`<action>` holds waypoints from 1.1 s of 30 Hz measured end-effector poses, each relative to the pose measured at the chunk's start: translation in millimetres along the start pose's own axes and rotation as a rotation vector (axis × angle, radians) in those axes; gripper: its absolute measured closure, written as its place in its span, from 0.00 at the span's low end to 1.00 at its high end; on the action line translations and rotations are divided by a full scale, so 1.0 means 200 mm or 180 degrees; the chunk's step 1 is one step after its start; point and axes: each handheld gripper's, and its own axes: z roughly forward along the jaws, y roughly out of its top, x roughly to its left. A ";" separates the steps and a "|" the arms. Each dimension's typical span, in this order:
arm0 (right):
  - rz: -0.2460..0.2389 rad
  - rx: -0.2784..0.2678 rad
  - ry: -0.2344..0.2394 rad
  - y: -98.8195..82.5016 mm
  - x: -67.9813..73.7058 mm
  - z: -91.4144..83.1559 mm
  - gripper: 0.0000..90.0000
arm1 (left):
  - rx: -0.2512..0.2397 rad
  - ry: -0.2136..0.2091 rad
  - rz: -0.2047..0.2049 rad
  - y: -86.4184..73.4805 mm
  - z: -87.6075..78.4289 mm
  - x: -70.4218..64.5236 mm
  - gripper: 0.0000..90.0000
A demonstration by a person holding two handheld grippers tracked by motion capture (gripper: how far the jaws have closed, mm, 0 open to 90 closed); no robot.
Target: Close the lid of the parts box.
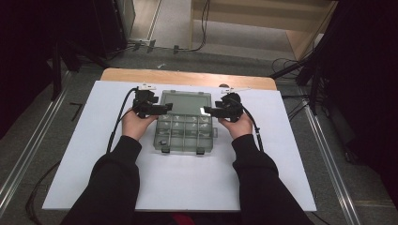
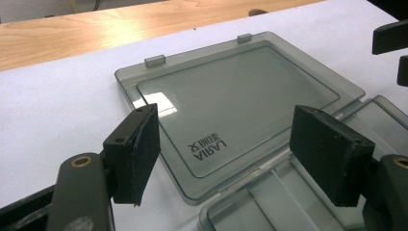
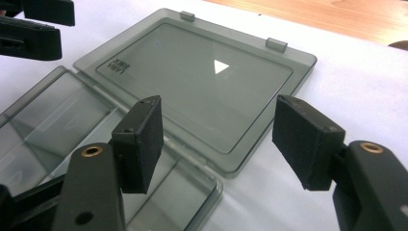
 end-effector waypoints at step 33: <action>0.0243 -0.0067 -0.0391 0.00 -0.05 0.18 0.38 | -0.0154 0.0305 -0.0160 -0.04 0.15 0.05 0.30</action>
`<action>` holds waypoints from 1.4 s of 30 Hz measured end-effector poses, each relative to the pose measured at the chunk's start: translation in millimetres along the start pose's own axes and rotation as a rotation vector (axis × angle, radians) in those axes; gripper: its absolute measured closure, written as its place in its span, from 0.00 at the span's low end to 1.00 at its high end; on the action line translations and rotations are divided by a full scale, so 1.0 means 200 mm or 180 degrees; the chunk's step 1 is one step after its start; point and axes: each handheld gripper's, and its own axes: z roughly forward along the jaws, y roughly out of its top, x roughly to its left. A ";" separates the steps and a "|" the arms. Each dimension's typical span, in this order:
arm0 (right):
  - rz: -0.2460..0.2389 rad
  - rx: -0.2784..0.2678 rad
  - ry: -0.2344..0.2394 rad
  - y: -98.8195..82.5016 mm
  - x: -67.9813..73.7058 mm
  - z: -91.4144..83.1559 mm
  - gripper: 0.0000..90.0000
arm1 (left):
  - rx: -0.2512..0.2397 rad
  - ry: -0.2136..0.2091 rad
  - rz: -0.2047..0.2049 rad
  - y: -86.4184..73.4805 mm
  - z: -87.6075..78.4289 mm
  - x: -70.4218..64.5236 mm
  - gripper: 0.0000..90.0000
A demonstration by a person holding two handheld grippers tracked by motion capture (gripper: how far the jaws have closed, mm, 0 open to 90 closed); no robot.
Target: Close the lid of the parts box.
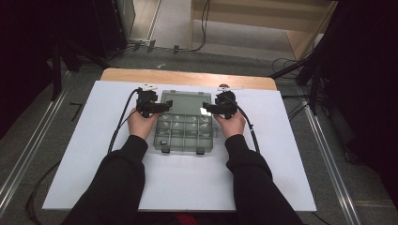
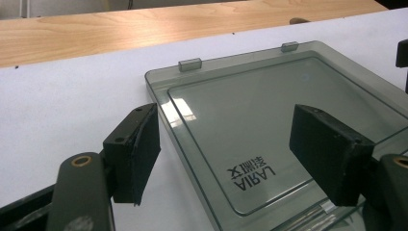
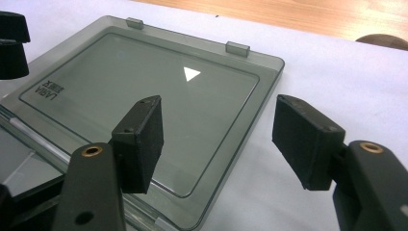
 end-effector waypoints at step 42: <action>-0.0074 0.0187 -0.0010 -0.04 0.03 0.10 0.33 | 0.0156 -0.0037 -0.0007 -0.06 0.09 0.00 0.29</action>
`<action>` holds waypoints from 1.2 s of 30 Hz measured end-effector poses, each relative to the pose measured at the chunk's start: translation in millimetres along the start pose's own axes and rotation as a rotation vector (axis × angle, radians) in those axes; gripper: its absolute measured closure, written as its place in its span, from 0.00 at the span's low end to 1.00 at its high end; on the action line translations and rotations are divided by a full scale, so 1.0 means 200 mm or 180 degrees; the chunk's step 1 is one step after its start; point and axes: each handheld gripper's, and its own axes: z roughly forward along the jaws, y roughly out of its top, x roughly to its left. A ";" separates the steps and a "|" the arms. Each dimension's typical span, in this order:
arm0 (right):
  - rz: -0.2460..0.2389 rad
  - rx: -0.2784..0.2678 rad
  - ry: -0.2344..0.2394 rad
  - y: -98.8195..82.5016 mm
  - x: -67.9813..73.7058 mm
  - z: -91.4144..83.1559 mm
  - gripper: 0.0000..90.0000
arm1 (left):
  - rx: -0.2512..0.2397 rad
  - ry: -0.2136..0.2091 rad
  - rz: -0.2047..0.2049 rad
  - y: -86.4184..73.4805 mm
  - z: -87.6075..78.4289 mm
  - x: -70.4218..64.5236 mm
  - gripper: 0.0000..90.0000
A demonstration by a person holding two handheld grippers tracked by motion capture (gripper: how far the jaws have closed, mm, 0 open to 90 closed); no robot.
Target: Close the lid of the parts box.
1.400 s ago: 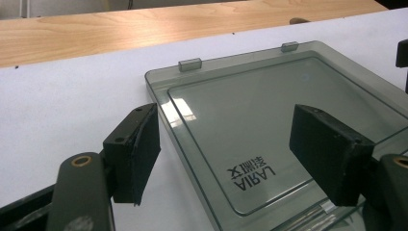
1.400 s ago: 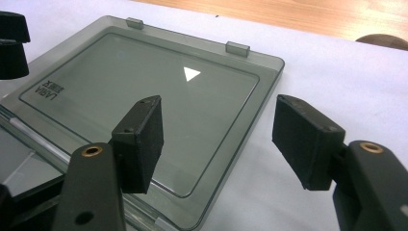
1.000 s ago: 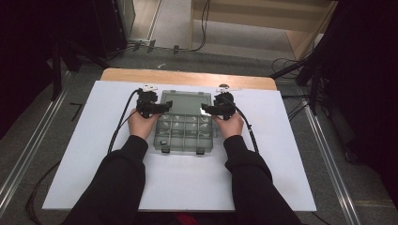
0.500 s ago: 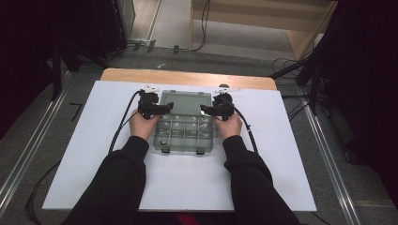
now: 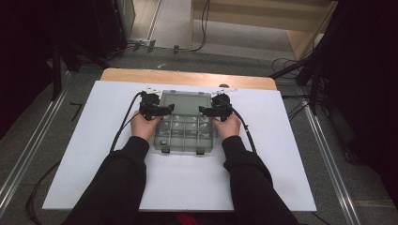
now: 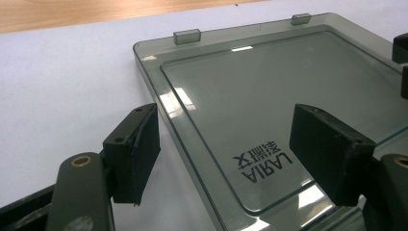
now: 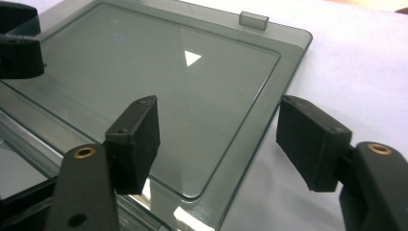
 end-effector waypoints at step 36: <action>0.0350 0.0331 0.0418 0.00 -0.06 -0.02 0.31 | 0.0057 -0.0191 -0.0265 -0.01 0.02 0.04 0.27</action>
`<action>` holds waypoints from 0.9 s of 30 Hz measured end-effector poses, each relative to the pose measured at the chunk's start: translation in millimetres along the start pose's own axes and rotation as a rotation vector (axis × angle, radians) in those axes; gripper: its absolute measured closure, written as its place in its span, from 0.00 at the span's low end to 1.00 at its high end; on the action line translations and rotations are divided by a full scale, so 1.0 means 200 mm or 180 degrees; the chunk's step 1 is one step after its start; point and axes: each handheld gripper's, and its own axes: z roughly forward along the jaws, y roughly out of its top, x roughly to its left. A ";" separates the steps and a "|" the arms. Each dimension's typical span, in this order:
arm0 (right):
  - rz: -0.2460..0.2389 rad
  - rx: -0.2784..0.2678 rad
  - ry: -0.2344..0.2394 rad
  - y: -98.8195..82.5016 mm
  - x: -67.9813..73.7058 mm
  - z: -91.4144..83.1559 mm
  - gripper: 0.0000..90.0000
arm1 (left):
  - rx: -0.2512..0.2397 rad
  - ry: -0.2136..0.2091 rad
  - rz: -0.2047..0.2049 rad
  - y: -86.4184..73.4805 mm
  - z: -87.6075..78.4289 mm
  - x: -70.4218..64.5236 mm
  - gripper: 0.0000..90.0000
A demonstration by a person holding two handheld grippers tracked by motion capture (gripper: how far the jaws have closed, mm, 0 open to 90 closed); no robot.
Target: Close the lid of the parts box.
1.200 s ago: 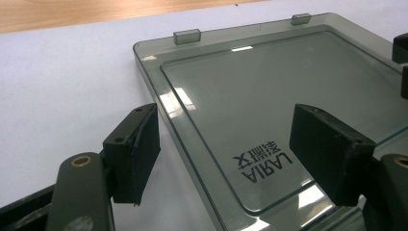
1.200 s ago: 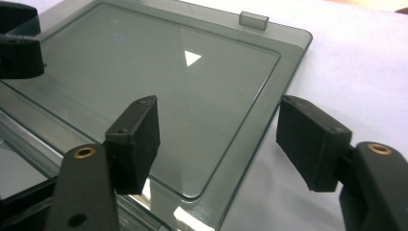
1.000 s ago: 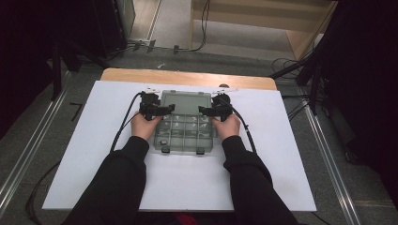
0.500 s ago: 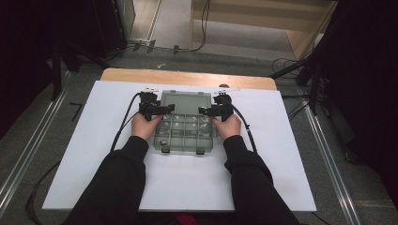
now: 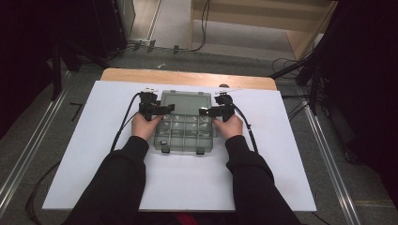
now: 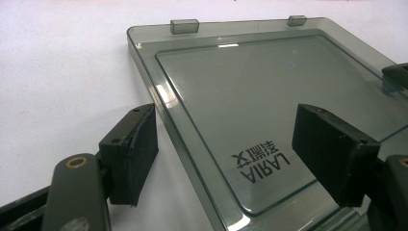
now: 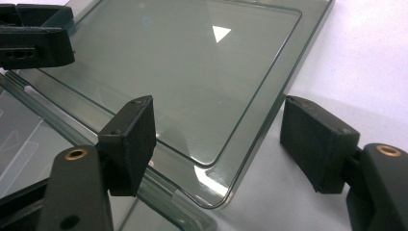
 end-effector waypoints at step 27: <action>0.0024 -0.0028 0.0024 -0.01 0.01 -0.01 0.36 | -0.0002 -0.0030 -0.0100 0.00 0.00 0.00 0.27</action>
